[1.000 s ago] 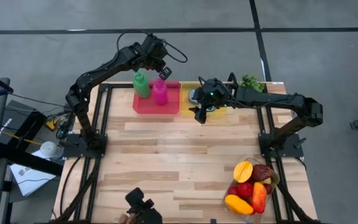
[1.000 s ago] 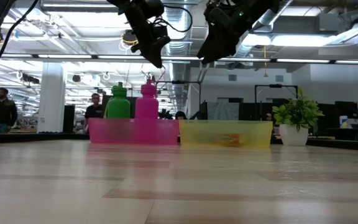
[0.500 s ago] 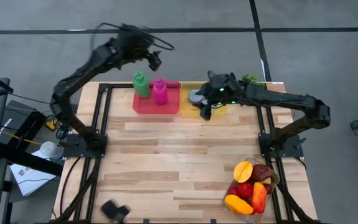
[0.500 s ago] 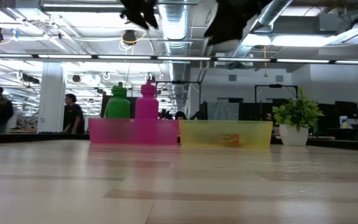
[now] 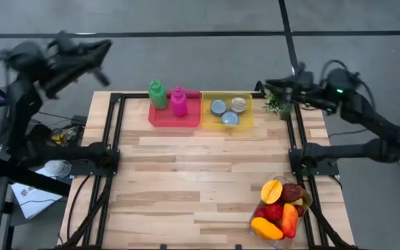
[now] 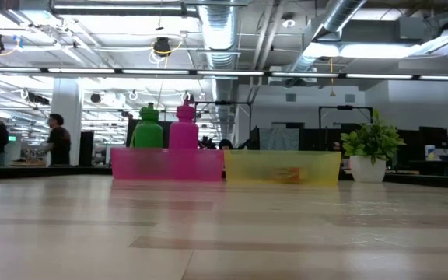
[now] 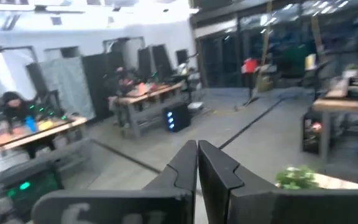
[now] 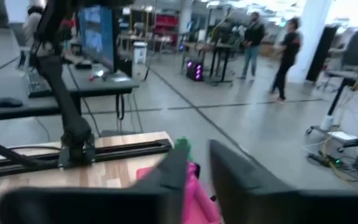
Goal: Pick & Place Food Item
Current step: Return to Home Position
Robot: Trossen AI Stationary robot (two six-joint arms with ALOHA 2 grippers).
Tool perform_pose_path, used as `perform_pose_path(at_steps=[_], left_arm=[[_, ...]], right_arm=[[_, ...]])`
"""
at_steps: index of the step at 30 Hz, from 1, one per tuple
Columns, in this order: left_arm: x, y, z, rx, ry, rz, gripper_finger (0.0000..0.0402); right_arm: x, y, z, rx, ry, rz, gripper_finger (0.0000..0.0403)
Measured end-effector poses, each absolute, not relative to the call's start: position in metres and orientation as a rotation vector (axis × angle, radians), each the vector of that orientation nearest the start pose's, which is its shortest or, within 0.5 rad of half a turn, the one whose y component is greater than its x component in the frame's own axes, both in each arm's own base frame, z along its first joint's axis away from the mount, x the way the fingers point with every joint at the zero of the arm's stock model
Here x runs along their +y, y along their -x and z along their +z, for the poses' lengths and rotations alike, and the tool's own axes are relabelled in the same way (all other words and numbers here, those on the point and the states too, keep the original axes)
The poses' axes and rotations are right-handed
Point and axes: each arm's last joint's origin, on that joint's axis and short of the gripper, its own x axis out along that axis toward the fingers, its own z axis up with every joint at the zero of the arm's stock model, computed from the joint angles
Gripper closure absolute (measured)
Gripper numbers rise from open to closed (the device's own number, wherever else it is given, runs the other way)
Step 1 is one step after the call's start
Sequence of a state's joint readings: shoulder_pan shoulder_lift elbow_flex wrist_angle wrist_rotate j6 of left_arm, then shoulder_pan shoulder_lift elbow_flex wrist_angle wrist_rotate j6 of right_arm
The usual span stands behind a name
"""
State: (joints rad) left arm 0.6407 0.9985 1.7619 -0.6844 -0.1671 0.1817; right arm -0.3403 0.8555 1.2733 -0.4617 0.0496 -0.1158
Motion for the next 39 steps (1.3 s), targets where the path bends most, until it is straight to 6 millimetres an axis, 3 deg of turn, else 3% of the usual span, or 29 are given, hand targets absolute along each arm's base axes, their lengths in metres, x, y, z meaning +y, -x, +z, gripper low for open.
perform_pose_path(at_steps=[2,5,8,17,21,24,30,39], left_arm=[[0.056,-0.069,0.537,-0.023,-0.190,0.773,0.0399],[0.043,-0.054,0.513,-0.033,-0.145,0.704,0.0401],[0.039,-0.052,0.482,-0.014,-0.075,0.642,0.0401],[0.047,-0.069,0.378,-0.088,0.076,0.504,0.0401],[0.049,-0.073,0.332,-0.097,0.120,0.486,0.0401],[0.049,-0.075,0.303,-0.091,0.163,0.459,0.0401],[0.048,-0.075,0.255,-0.115,0.259,0.405,0.0401],[0.043,-0.069,0.218,-0.160,0.333,0.380,0.0401]], right_arm=[[-0.046,-0.117,0.446,0.041,0.111,-0.408,0.0385],[-0.040,-0.096,0.425,0.021,0.080,-0.413,0.0388],[-0.037,-0.085,0.394,-0.012,0.015,-0.422,0.0400],[-0.041,-0.096,0.291,-0.057,-0.132,-0.404,0.0401],[-0.042,-0.102,0.257,-0.081,-0.204,-0.349,0.0402],[-0.042,-0.102,0.247,-0.103,-0.223,-0.342,0.0402],[-0.036,-0.088,0.248,-0.151,-0.235,-0.332,0.0402],[-0.024,-0.066,0.240,-0.145,-0.274,-0.344,0.0403]])
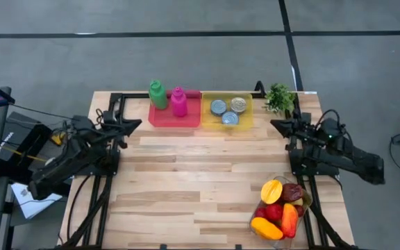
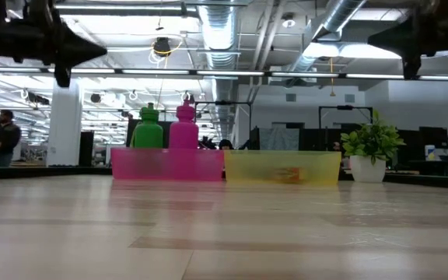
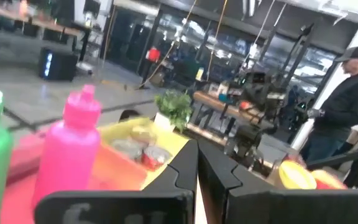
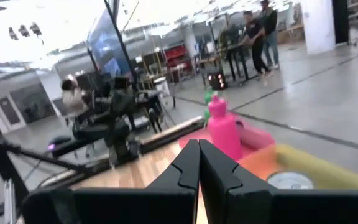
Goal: Pick & Place Food Item
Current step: Return to Home Position
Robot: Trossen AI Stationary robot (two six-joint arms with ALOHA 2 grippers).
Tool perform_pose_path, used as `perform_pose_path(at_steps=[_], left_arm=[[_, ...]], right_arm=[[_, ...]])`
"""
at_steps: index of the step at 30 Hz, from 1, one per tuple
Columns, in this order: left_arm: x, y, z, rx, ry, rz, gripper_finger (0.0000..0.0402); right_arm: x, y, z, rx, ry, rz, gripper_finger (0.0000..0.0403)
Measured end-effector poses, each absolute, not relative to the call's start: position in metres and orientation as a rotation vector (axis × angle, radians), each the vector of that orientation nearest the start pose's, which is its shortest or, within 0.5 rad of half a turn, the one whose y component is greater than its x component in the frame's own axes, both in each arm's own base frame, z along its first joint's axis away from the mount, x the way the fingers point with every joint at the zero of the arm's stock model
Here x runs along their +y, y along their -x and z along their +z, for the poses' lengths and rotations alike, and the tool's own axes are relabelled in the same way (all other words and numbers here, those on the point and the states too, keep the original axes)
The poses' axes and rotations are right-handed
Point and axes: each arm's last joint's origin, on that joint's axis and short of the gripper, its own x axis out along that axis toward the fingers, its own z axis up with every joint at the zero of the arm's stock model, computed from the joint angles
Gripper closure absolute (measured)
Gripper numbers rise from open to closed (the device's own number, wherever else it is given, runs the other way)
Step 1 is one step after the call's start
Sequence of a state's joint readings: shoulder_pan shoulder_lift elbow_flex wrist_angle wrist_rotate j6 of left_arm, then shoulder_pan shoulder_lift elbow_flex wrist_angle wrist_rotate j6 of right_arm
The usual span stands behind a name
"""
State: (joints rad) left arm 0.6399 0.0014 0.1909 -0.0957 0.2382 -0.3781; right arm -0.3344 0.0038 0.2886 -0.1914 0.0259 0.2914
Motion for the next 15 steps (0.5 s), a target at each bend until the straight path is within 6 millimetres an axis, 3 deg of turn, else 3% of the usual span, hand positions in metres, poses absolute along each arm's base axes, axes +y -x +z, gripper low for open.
perform_pose_path(at_steps=[3,6,12,15], left_arm=[[0.044,-0.072,0.208,-0.116,0.368,0.374,0.0401],[0.045,-0.074,0.200,-0.104,0.377,0.367,0.0401],[0.046,-0.080,0.186,-0.109,0.417,0.353,0.0401],[0.045,-0.082,0.180,-0.094,0.419,0.374,0.0401]], right_arm=[[-0.024,-0.070,0.236,-0.138,-0.271,-0.325,0.0403],[-0.025,-0.079,0.213,-0.096,-0.306,-0.309,0.0403],[-0.025,-0.093,0.178,-0.173,-0.359,-0.259,0.0403],[-0.025,-0.094,0.177,-0.160,-0.336,-0.266,0.0403]])
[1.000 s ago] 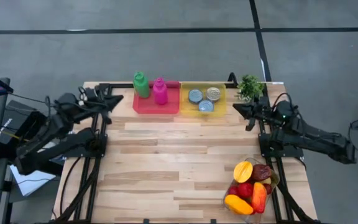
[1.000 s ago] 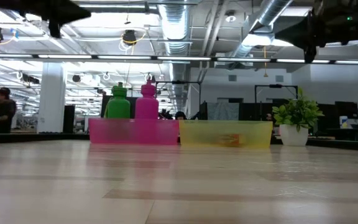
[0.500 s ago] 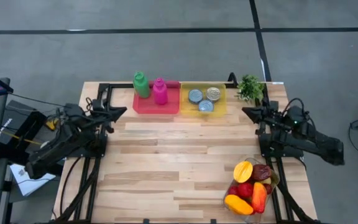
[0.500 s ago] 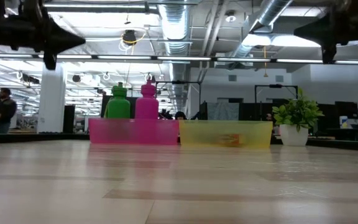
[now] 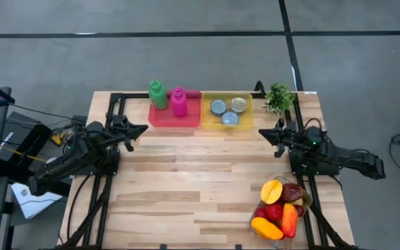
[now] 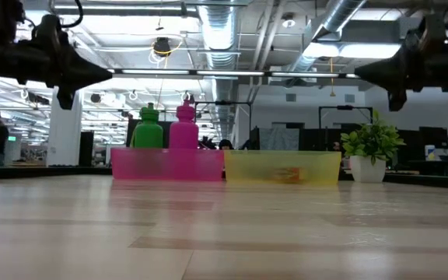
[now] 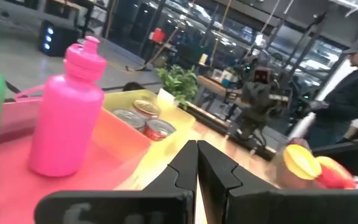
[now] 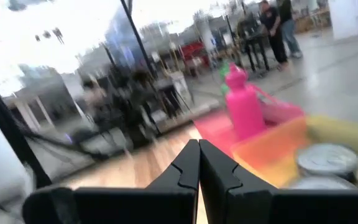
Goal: Pick & Place Food Item
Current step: Return to Home Position
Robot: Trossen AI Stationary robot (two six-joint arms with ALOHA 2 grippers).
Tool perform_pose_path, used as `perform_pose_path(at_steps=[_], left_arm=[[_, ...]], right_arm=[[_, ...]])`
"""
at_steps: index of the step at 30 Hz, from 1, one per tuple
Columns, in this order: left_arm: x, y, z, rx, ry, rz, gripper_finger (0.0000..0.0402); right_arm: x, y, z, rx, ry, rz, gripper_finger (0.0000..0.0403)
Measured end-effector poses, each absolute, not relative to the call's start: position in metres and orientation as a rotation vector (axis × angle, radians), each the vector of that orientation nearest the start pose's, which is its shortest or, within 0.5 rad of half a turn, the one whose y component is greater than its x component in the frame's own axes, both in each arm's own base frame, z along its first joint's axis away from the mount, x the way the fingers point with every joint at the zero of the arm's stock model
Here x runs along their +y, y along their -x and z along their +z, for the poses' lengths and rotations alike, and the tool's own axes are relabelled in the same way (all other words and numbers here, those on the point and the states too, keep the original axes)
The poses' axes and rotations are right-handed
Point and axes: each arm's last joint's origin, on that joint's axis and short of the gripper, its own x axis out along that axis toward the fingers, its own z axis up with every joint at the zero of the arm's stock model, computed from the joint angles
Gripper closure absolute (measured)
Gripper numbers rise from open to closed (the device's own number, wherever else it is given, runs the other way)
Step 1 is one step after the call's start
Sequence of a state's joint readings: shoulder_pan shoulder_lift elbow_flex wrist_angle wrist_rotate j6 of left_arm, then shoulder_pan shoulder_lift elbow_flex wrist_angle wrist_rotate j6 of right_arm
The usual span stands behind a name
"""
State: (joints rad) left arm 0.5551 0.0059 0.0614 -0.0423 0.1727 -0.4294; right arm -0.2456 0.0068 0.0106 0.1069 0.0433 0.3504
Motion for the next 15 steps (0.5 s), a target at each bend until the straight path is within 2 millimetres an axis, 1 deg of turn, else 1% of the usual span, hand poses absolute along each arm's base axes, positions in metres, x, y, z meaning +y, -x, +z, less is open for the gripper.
perform_pose_path(at_steps=[1,4,8,15], left_arm=[[0.045,-0.083,0.178,-0.094,0.408,0.385,0.0401],[0.044,-0.085,0.172,-0.084,0.372,0.406,0.0401],[0.042,-0.088,0.169,-0.105,0.354,0.378,0.0401],[0.041,-0.089,0.168,-0.099,0.343,0.399,0.0401]], right_arm=[[-0.025,-0.094,0.175,-0.136,-0.316,-0.272,0.0403],[-0.025,-0.093,0.177,-0.153,-0.268,-0.275,0.0403],[-0.026,-0.093,0.176,-0.147,-0.267,-0.294,0.0403],[-0.027,-0.093,0.172,-0.105,-0.271,-0.307,0.0403]])
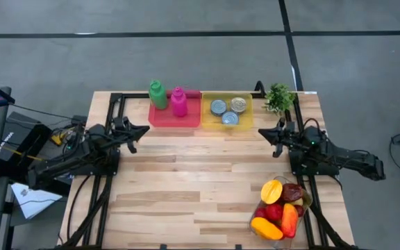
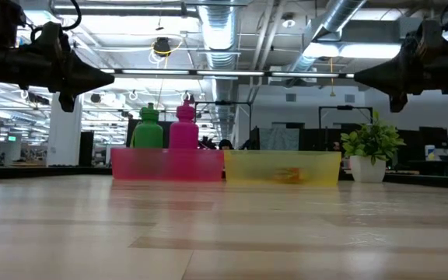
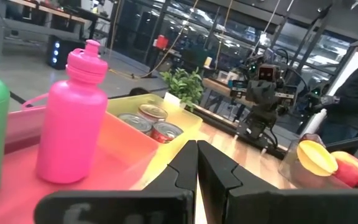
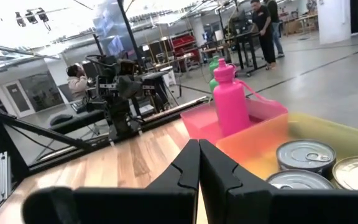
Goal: Pick & Place Food Item
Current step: Return to Home Position
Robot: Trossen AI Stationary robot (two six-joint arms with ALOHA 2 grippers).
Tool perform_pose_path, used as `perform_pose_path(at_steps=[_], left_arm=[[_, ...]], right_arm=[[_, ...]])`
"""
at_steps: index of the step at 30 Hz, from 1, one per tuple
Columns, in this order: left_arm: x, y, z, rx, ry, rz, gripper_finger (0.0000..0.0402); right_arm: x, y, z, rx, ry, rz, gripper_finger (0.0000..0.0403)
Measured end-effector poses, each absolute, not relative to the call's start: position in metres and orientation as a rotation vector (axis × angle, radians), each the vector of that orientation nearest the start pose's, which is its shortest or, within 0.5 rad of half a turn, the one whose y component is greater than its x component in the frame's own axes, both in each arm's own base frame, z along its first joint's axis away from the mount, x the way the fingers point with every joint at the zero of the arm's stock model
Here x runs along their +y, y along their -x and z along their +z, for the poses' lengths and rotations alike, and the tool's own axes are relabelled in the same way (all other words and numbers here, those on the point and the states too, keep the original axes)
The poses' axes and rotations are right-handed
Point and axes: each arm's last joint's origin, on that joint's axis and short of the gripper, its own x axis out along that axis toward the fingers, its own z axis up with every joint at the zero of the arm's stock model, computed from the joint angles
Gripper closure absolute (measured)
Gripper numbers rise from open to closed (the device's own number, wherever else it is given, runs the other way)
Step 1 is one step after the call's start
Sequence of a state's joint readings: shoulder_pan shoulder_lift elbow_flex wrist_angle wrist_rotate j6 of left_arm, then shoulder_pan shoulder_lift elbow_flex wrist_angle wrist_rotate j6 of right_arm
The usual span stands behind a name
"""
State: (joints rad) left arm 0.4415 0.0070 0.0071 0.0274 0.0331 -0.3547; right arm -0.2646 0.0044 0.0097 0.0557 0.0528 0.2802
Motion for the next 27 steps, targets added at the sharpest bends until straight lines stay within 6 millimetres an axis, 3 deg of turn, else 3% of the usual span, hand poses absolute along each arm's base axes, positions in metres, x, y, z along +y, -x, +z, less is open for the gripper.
perform_pose_path(at_steps=[9,27], left_arm=[[0.0401,-0.0891,0.1679,-0.101,0.342,0.417,0.0401],[0.0402,-0.0890,0.1687,-0.112,0.342,0.420,0.0401]], right_arm=[[-0.0268,-0.0937,0.1680,-0.077,-0.359,-0.307,0.0396],[-0.0268,-0.0937,0.1676,-0.074,-0.362,-0.307,0.0390]])
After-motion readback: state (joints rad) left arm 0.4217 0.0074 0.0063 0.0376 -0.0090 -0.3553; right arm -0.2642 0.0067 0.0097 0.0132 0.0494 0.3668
